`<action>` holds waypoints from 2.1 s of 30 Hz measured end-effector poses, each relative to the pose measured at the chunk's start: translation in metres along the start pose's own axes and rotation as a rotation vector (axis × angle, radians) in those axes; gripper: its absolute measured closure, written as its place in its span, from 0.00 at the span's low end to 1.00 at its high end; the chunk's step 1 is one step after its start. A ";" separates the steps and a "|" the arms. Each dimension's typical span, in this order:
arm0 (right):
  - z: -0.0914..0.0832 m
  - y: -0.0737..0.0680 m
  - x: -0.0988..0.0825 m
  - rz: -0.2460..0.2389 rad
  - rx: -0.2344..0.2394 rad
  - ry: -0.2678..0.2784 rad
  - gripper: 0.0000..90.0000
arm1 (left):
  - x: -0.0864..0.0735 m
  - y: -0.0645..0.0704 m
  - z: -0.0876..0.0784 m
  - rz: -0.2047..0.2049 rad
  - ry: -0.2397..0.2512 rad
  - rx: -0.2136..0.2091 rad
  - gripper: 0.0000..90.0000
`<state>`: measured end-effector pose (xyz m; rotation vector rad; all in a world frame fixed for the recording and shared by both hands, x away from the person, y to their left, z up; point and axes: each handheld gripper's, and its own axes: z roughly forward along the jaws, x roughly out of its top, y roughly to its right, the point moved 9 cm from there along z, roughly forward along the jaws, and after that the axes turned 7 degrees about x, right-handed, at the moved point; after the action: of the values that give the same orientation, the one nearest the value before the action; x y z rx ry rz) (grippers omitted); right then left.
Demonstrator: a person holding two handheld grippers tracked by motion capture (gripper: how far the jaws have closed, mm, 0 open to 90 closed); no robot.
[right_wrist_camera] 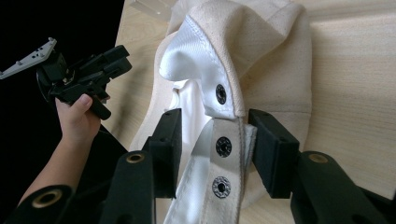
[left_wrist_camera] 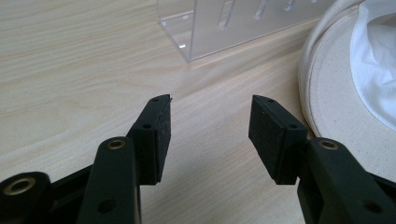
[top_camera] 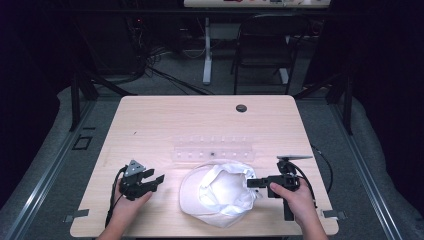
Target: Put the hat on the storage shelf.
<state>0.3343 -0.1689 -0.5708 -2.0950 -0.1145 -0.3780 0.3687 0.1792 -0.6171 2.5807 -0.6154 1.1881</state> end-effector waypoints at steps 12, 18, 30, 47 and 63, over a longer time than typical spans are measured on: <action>-0.003 -0.002 -0.001 0.000 -0.010 -0.022 0.83 | 0.000 0.000 0.000 0.002 0.003 0.000 0.55; -0.001 -0.006 -0.002 0.004 -0.022 -0.026 0.86 | 0.001 0.000 0.000 0.000 0.007 0.005 0.55; 0.006 -0.026 0.006 -0.049 -0.074 -0.088 0.89 | 0.001 0.003 -0.001 0.016 0.008 0.012 0.55; 0.016 -0.080 0.029 -0.132 -0.280 -0.204 0.90 | 0.001 0.006 0.000 0.039 0.004 0.002 0.55; 0.020 -0.125 0.051 -0.173 -0.396 -0.279 0.90 | 0.001 0.007 0.000 0.041 0.005 -0.002 0.55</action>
<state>0.3586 -0.0894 -0.4627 -2.5311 -0.4164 -0.2198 0.3660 0.1727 -0.6165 2.5749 -0.6704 1.2056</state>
